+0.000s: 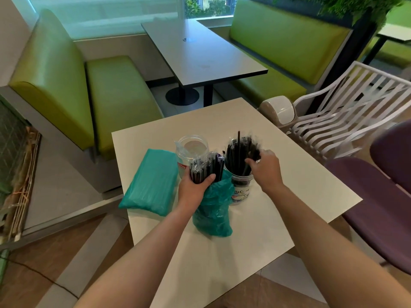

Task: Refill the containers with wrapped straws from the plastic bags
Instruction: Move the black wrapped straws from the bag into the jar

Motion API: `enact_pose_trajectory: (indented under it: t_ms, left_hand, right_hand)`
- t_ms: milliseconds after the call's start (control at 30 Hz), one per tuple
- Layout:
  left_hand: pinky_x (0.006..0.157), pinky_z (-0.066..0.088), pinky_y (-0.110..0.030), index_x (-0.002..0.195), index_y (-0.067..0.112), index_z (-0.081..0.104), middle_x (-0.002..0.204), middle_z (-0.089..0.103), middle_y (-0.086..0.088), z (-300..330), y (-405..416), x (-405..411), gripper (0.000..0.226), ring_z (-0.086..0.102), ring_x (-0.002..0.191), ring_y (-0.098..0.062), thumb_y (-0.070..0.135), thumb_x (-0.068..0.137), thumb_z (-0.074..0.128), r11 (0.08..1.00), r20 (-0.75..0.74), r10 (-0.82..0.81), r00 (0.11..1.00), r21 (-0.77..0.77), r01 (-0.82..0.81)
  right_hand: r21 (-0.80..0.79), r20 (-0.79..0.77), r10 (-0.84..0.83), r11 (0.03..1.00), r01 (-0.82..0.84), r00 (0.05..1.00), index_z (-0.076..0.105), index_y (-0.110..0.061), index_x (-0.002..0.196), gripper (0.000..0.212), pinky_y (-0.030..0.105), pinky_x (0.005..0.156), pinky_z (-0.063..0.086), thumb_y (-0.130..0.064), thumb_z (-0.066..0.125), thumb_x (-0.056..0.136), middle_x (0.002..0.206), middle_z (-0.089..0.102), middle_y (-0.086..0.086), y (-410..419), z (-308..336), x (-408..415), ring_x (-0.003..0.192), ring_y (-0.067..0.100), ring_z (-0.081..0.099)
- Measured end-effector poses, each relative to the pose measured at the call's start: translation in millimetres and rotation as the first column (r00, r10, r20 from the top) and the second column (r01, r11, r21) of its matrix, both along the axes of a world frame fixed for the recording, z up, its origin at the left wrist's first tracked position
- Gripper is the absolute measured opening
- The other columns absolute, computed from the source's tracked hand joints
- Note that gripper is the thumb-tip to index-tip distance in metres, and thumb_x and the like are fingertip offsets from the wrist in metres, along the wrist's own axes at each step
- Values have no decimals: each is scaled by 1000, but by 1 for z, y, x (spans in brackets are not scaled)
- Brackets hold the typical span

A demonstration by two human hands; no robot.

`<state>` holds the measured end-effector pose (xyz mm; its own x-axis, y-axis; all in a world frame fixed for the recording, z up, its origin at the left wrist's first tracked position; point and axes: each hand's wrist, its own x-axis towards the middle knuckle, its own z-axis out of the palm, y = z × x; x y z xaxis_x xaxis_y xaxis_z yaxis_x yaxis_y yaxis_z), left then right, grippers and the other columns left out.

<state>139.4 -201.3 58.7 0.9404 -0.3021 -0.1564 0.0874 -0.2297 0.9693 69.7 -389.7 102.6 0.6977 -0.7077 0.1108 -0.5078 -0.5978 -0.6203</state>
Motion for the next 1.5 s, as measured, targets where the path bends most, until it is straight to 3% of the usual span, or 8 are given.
enact_pose_trajectory:
  t_ms: [200,433,633,867,1100,1233,1367,1500]
  left_hand:
    - [96,41,-25,132,24,49,115,57,12,1,0,0,65,52,110,-9,35,77,81,1000,-8,-6,1000,-5,6]
    - [95,39,-23,135,24,48,119,57,11,2,-1,1,68,50,110,-6,35,77,81,1000,-11,-5,1000,-10,4]
    - [96,40,-24,135,22,48,122,58,9,2,0,2,68,51,110,-7,35,77,82,1000,-20,7,1000,-11,-8]
    - [96,40,-24,132,23,49,117,57,12,1,1,2,66,52,111,-8,32,76,83,999,-42,17,999,-31,-18]
    - [94,39,-22,131,22,50,113,57,13,2,3,3,64,51,107,-6,31,77,82,999,-37,20,999,-27,-21]
    - [94,40,-23,131,21,50,114,58,11,2,3,2,65,52,108,-7,32,76,83,999,-33,26,999,-22,-27]
    - [94,40,-24,132,22,50,114,57,12,2,2,3,66,51,108,-7,33,76,83,1000,-25,29,999,-10,-29]
    - [93,40,-23,131,22,50,113,56,13,3,2,2,64,51,108,-6,33,77,82,1000,-21,25,999,-2,-25]
  right_hand:
    - [92,50,-37,995,33,998,56,-10,116,41,27,72,39,-17,77,81,101,63,6,3,-7,-1,83,22,56]
    - [115,303,5,992,-42,953,39,-33,133,72,20,87,43,-11,79,78,124,35,6,4,11,8,100,12,47]
    - [-283,96,57,959,-27,994,51,-36,129,54,37,97,43,-36,75,81,139,34,6,-10,12,22,122,27,37]
    - [-86,65,238,969,-232,969,38,-30,141,73,42,113,34,-4,71,81,150,32,3,-9,-13,15,137,26,33]
    - [-237,48,188,956,-171,981,38,-20,147,55,37,120,13,-19,48,94,158,25,1,-6,2,26,146,22,15]
    - [-178,20,216,961,-209,976,41,-12,146,58,33,116,26,-46,41,99,150,40,3,-6,2,29,139,18,31]
    - [-278,-77,168,943,-183,983,46,-14,137,87,39,103,40,-78,48,78,139,45,5,-5,3,33,129,24,39]
    - [-269,-140,139,947,-173,980,40,-18,133,93,47,96,45,-79,61,66,143,38,2,-4,7,41,129,27,40]
